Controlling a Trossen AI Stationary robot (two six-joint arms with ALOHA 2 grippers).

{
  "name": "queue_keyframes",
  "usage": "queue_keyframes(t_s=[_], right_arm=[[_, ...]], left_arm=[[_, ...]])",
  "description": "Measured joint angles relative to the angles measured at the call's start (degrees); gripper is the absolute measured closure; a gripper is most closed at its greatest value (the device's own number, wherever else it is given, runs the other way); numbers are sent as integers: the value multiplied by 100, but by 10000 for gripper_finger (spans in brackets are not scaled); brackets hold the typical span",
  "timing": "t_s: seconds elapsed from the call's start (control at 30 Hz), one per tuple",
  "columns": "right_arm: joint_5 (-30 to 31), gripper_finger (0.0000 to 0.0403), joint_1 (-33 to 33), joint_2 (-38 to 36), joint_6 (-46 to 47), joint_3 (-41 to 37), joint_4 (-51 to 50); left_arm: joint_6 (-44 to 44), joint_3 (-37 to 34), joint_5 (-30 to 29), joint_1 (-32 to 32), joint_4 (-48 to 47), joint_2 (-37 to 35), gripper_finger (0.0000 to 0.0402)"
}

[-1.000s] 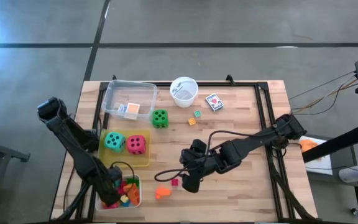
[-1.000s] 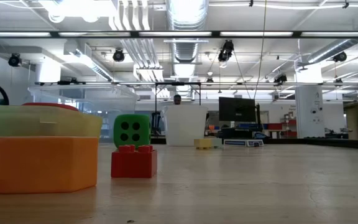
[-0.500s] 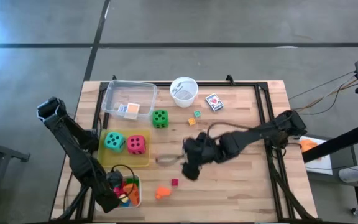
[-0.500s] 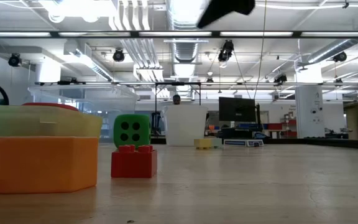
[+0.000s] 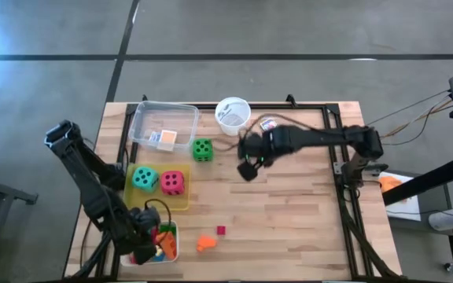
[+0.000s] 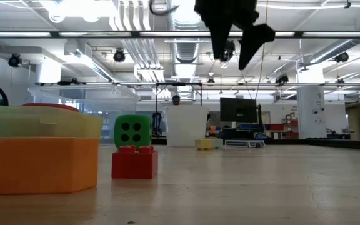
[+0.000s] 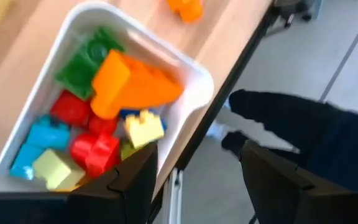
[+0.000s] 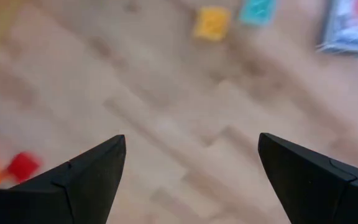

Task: Pick & Place Toys
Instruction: Put the red deck of cards into the transparent bin

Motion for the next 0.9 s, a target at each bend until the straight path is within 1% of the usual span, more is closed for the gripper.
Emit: queue_keyframes(t_s=[0.1, 0.33, 0.5, 0.67, 0.77, 0.9], right_arm=[[4, 42, -493, 0, -597, -88, -109], [-49, 42, -1644, -21, -1940, -499, -95], [-689, 42, -2409, -248, -2938, -1202, 411], [-1115, 42, -3138, -406, -3379, -1936, 1064], [-1169, 42, -3416, -400, -3569, -2224, 1313], [-1188, 42, -3655, -394, -3719, -2467, 1763]], left_arm=[[-137, 0, -142, 185, 1, -138, 182], [-385, -7, -200, 681, 22, -248, 182], [-668, -11, -225, 1057, 153, -263, 182], [-830, 6, -267, 1459, 423, -322, 182], [-914, 181, -284, 1828, 400, -335, 182], [-779, 507, -330, 2382, 315, -350, 182]])
